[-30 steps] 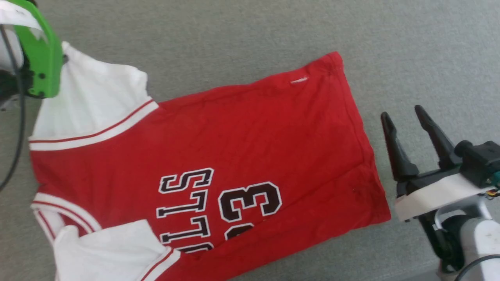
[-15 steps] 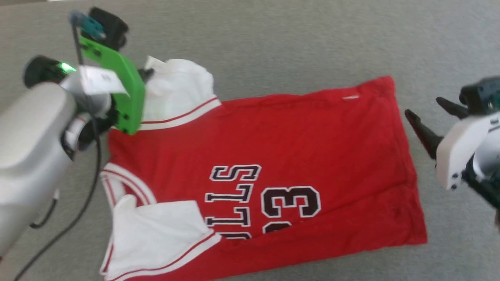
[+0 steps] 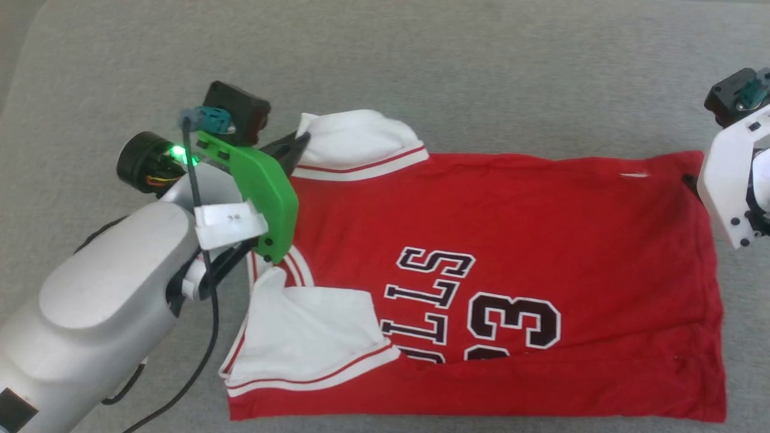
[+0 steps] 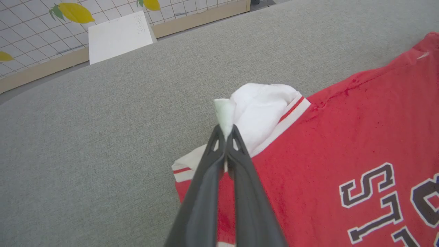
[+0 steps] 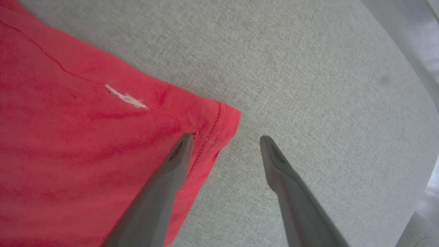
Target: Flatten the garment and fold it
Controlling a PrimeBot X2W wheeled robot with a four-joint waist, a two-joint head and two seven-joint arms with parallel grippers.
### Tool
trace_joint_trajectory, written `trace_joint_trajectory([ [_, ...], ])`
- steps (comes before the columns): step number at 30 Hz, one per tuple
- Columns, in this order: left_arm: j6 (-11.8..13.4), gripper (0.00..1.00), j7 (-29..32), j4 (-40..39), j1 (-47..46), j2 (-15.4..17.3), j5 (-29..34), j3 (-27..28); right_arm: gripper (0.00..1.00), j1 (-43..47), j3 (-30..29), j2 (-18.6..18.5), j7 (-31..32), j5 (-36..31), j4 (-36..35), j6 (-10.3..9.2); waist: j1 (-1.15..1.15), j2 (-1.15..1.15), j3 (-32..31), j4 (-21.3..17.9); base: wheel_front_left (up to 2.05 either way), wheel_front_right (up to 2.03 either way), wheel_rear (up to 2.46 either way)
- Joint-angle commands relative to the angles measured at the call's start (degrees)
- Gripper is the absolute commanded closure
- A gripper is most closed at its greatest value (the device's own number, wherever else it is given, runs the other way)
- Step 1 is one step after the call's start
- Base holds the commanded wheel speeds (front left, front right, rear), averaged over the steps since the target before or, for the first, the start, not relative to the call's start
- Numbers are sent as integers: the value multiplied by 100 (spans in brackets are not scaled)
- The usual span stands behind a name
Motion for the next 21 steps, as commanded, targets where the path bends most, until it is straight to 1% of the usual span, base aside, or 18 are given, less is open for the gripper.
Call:
trace_joint_trajectory([
  [1,55,100,-34,-78,81,-23,46,-3,0,-149,112,-31,29,13,125,-8,0,0,95,181,0,0,0],
  [6,145,100,-33,-319,82,-56,105,-34,0,-373,470,-104,42,-20,522,-8,0,0,235,302,0,0,0],
  [12,196,100,-26,-470,78,-67,156,-72,0,-412,812,-128,42,-13,842,-8,0,0,373,375,0,0,0],
  [13,201,100,-22,-485,81,-70,161,-81,53,-402,867,-121,34,6,875,-8,0,0,383,380,0,0,0],
  [14,204,100,-20,-493,83,-73,165,-89,100,-396,901,-118,20,22,894,-8,0,0,386,382,0,0,0],
  [21,225,100,-58,-412,163,-62,136,-104,100,-403,904,-17,-329,284,1004,-8,0,0,137,304,0,0,0],
])
